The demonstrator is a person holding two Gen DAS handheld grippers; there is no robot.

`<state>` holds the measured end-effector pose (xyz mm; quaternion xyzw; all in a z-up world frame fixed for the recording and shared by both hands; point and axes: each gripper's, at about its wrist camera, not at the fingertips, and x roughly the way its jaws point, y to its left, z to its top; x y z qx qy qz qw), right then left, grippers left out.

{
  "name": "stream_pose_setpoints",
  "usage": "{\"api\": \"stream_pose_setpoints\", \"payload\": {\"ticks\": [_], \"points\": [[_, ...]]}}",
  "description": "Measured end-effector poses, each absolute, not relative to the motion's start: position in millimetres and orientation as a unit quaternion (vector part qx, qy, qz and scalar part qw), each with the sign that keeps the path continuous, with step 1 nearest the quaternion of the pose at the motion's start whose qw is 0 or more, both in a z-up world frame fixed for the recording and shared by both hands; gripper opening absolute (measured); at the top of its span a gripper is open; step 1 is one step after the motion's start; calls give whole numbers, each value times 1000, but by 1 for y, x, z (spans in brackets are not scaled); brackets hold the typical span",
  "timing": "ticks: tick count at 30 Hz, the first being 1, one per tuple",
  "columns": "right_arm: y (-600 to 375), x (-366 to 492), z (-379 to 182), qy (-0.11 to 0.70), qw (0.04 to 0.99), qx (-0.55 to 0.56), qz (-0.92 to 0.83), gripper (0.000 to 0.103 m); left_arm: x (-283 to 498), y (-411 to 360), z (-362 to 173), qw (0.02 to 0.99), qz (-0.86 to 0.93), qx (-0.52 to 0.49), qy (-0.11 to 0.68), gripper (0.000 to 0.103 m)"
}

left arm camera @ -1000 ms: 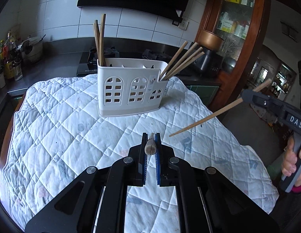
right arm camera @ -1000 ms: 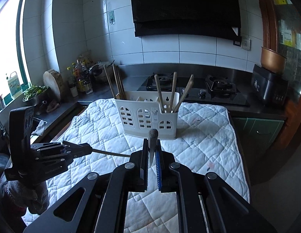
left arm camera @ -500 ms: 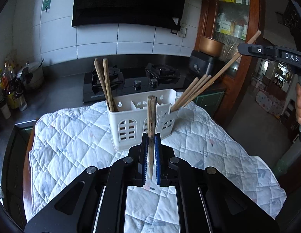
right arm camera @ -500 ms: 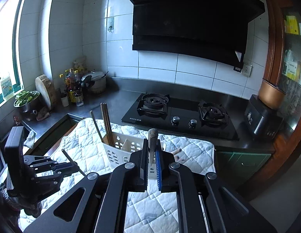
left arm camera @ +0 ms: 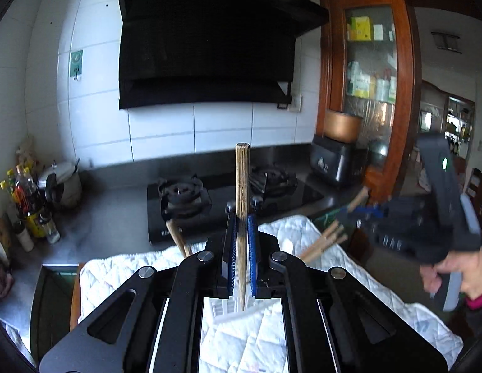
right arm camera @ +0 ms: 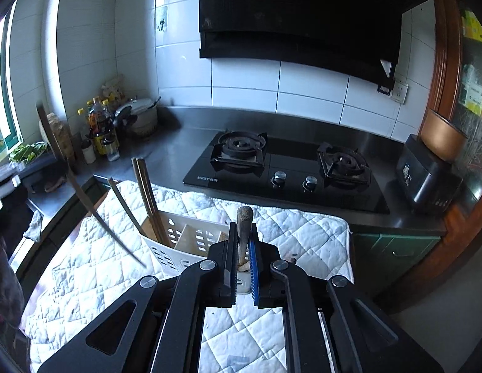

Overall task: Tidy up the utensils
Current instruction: 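Lift the left gripper's chopstick into the holder while the right gripper inserts its own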

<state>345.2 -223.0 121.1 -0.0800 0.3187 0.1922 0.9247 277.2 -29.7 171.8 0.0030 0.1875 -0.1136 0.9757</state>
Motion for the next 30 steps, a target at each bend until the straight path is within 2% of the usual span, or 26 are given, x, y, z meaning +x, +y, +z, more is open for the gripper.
{"api": "stream_pose_setpoints", "payload": {"ticks": [8, 21, 30], "points": [[-218, 353, 102, 331, 919, -84, 198, 7, 309, -35, 170, 981, -84, -7, 173, 6], [-216, 355, 87, 342, 914, -83, 203, 7, 349, -8, 112, 966, -65, -38, 248, 6], [-217, 351, 88, 339, 915, -77, 207, 8, 351, -5, 101, 961, -76, -43, 264, 9]]}}
